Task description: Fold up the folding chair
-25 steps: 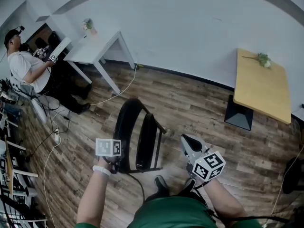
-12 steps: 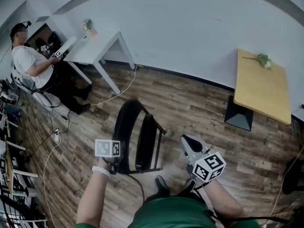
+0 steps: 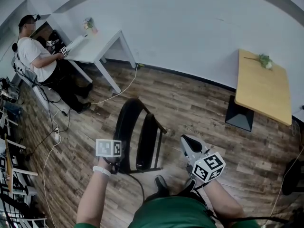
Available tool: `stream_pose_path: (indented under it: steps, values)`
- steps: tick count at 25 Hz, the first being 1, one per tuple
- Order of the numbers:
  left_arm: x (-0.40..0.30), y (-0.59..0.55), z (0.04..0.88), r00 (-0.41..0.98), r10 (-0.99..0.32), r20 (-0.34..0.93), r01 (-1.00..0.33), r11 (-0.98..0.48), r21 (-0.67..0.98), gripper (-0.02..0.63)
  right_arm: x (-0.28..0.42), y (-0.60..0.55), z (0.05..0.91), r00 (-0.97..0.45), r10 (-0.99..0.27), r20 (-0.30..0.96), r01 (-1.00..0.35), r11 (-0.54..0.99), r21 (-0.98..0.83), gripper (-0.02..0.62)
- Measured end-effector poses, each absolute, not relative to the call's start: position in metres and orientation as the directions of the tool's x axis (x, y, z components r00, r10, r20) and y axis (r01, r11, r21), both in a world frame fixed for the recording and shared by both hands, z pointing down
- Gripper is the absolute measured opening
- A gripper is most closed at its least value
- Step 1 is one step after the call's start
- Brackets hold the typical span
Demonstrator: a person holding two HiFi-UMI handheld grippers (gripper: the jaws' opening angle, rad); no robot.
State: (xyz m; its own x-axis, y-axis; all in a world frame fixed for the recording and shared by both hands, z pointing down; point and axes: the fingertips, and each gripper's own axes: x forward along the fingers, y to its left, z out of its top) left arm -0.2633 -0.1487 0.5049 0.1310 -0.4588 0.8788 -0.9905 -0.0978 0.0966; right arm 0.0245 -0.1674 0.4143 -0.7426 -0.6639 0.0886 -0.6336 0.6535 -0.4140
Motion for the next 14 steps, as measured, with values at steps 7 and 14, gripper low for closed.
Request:
stream_pose_path:
  steps: [7,14]
  values:
    - [-0.27,-0.15,0.505,0.129,-0.456,0.881,-0.99,-0.103,0.092,0.086,0.016,-0.168,0.414,-0.744,-0.661,0.095,-0.636,0.657,-0.405,0.011]
    - [-0.275,-0.151,0.506,0.138,-0.455,0.88,-0.989,-0.103,0.102,0.086,0.011,-0.17,0.417,-0.743,-0.661,0.1,-0.639,0.659,-0.397,0.011]
